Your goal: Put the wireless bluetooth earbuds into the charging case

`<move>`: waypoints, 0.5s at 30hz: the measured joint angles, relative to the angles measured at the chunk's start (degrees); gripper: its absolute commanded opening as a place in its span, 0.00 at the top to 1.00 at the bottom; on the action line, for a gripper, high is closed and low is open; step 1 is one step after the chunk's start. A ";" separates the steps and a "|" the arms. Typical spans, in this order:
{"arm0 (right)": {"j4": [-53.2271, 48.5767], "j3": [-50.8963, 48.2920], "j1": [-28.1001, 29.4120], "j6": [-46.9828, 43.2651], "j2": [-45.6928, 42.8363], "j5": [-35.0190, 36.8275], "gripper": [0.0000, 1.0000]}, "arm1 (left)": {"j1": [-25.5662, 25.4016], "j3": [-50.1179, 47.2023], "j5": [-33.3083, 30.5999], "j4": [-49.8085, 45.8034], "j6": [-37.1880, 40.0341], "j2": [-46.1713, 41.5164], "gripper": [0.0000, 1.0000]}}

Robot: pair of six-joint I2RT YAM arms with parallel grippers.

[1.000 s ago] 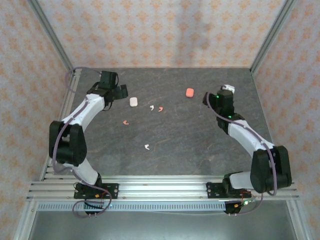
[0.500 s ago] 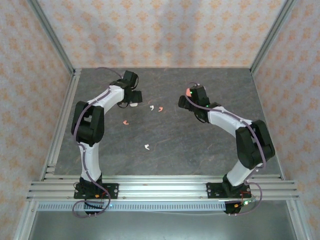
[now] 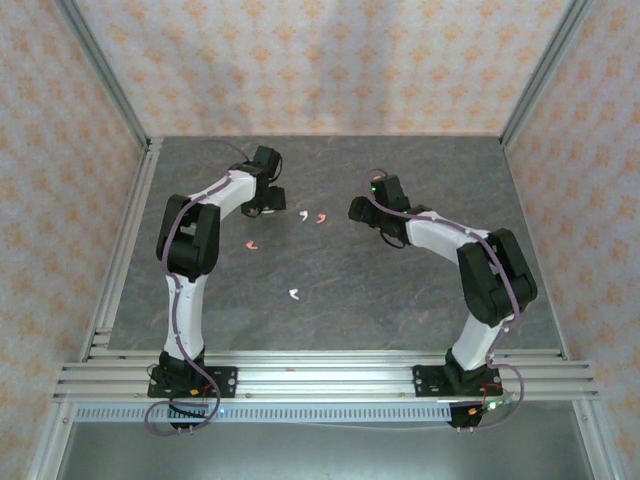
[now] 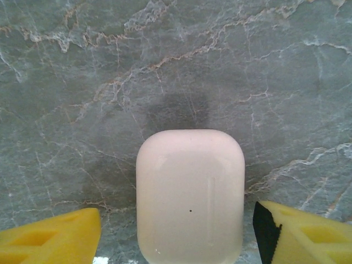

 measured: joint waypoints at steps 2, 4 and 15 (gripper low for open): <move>0.04 0.28 0.00 0.44 0.35 -0.48 0.19 | 0.00 0.00 0.31 -0.02 0.11 0.55 0.33; 0.07 0.83 0.00 0.87 0.57 -1.14 0.19 | 0.00 0.02 0.39 0.00 0.31 0.79 0.39; 0.37 1.97 0.00 5.42 0.61 -3.87 0.20 | 0.35 -4.59 3.21 2.40 3.37 -2.36 0.55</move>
